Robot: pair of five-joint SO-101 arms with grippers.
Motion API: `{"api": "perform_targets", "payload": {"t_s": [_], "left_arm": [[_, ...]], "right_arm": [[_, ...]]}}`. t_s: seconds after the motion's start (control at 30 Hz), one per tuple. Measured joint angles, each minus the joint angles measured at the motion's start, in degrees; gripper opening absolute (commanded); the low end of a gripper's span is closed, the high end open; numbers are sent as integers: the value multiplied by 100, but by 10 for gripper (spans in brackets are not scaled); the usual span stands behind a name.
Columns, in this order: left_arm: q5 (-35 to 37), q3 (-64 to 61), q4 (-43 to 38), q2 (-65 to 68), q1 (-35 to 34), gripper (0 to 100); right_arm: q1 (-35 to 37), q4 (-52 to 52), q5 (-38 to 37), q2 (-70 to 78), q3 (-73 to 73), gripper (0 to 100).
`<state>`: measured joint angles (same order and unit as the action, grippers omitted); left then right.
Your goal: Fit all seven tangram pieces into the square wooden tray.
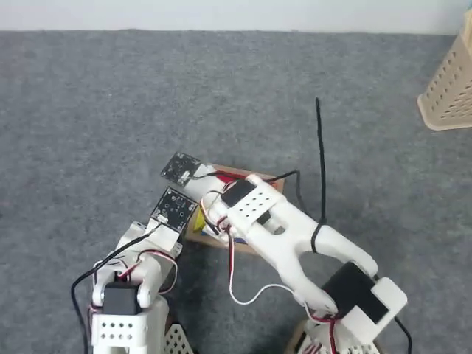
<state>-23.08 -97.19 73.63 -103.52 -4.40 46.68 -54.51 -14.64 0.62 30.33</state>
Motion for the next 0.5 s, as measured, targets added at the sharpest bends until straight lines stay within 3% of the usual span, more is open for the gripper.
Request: {"api": "perform_targets", "payload": {"t_s": [0.5], "left_arm": [[0,0,0,0,0,119]], "right_arm": [[202,0,211,0,9,141]]}}
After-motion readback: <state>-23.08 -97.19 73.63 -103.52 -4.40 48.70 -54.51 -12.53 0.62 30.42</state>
